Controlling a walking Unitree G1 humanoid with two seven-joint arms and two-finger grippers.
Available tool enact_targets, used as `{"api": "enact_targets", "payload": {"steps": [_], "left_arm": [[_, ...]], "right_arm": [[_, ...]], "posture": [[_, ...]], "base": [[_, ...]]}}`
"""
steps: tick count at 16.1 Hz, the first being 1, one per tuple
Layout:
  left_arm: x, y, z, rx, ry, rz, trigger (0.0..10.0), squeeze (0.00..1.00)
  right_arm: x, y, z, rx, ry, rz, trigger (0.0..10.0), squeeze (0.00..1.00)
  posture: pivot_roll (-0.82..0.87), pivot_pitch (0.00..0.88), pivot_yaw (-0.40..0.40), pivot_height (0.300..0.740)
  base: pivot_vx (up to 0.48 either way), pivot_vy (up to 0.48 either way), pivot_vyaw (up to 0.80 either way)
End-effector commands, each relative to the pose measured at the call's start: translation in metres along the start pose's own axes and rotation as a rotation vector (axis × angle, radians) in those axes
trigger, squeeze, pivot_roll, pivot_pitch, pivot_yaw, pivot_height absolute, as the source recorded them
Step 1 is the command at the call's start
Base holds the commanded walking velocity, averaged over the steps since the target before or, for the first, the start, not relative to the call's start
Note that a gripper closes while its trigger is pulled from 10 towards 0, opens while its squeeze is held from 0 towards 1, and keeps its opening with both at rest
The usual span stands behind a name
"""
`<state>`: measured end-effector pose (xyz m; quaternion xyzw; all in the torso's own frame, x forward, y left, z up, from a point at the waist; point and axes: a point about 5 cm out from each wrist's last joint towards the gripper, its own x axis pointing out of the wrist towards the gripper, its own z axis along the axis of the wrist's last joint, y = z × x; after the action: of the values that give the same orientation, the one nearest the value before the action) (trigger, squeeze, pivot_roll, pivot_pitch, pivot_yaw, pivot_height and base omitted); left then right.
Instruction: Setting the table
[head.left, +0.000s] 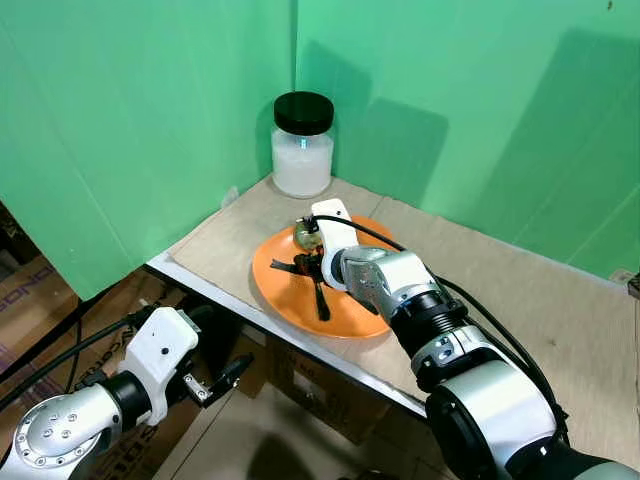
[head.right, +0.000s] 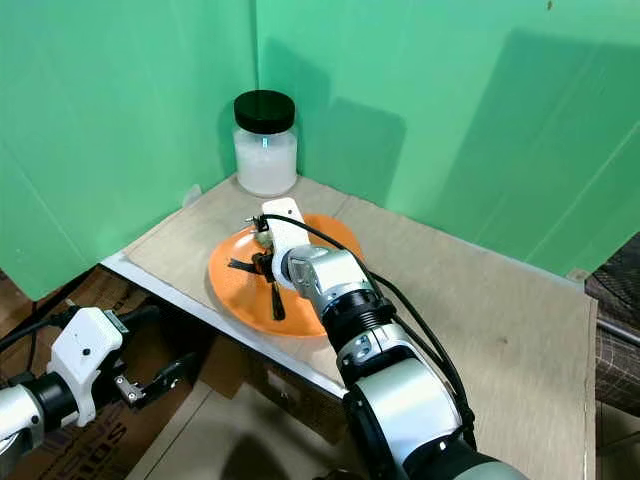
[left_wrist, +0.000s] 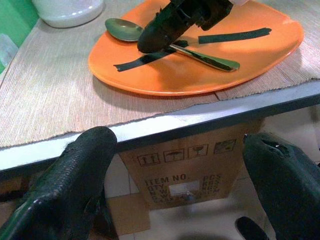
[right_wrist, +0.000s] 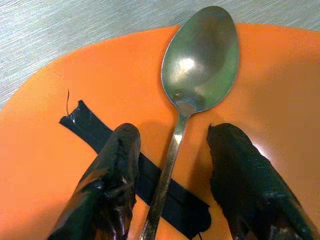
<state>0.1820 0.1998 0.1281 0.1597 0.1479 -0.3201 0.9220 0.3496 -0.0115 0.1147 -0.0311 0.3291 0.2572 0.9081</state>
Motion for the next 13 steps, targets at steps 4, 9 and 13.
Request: {"api": "enact_targets", "payload": {"steps": [4, 9, 13], "left_arm": [[0.0004, 0.0021, -0.0034, 0.016, 0.009, -0.006, 10.0, 0.0], [0.0023, 0.0022, -0.0045, 0.019, 0.005, -0.007, 10.0, 0.0], [0.0028, 0.0017, -0.0056, 0.019, 0.004, -0.005, 10.0, 0.0]], "right_arm": [[0.0032, 0.0062, -0.0054, 0.008, 0.046, 0.02, 0.0, 0.0], [0.003, 0.005, -0.0044, 0.008, 0.04, 0.02, 0.0, 0.0], [0.0021, 0.0039, 0.0003, 0.013, 0.019, 0.019, 0.0, 0.0]], "posture": [[-0.02, 0.054, -0.054, 0.74], [-0.02, 0.05, -0.059, 0.74], [-0.02, 0.042, -0.062, 0.74]], "base": [[0.0, 0.0, 0.0], [0.0, 0.0, 0.0], [0.0, 0.0, 0.0]]}}
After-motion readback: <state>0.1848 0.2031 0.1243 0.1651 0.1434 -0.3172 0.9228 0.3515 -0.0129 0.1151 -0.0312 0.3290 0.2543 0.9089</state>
